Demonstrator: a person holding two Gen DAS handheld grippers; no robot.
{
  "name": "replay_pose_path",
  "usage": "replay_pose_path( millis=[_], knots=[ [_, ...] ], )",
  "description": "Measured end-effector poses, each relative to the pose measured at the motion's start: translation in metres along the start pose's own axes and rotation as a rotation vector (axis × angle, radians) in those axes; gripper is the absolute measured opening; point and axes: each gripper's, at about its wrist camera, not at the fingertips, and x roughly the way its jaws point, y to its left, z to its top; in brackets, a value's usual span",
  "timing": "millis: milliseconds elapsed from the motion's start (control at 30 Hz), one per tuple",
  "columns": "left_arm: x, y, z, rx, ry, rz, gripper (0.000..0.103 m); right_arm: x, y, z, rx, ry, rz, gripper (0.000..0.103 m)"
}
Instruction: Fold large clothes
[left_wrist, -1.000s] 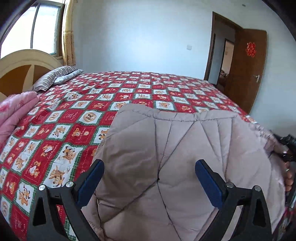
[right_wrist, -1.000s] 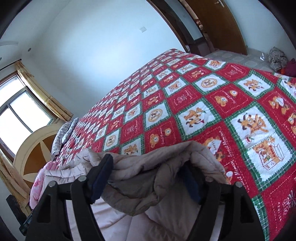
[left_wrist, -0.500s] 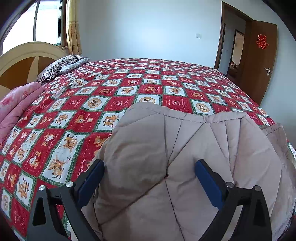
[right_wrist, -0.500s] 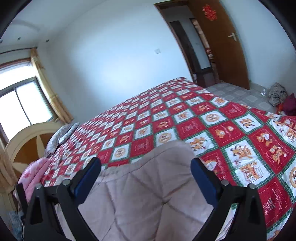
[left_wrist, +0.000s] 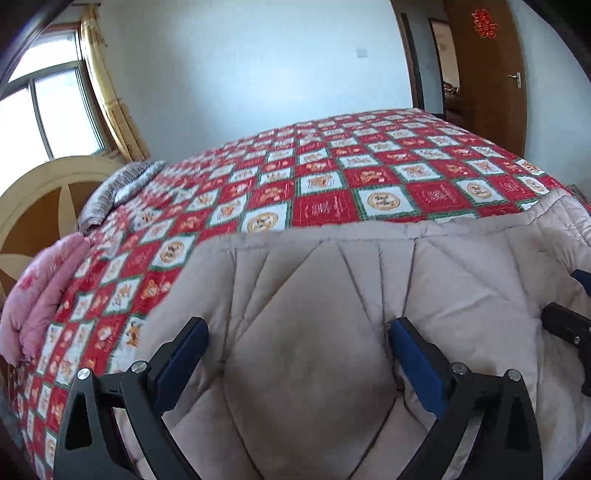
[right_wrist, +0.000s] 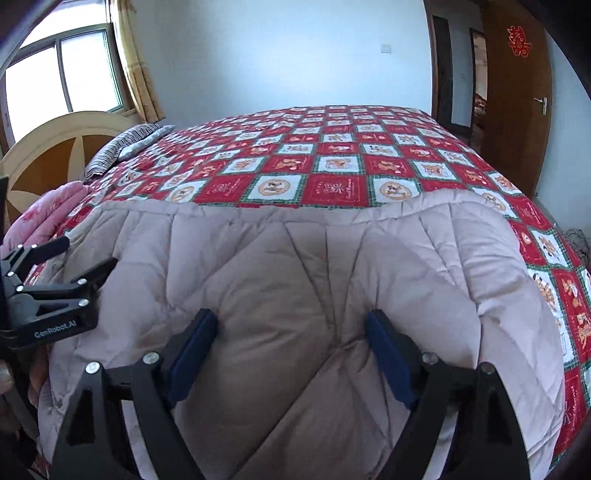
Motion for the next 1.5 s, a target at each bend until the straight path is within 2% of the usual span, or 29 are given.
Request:
replay_pose_path(
  millis=[67,133,633,1500],
  knots=[
    [0.015,0.006,-0.003,-0.054,0.027,-0.030,0.101,0.005,-0.002,-0.002,0.001,-0.004,-0.002,0.088],
    [0.020,0.008,-0.006,-0.073,0.021,-0.042,0.101,0.007,-0.002,-0.006,-0.001,-0.011,-0.005,0.089],
    [0.038,-0.001,-0.014,-0.073,0.033,-0.042,0.102,0.027,0.001,-0.010,-0.007,0.013,-0.021,0.096],
    [0.053,-0.001,-0.018,-0.080,0.072,-0.054,0.102,0.050,0.018,-0.014,-0.081,0.097,-0.127,0.103]
  ],
)
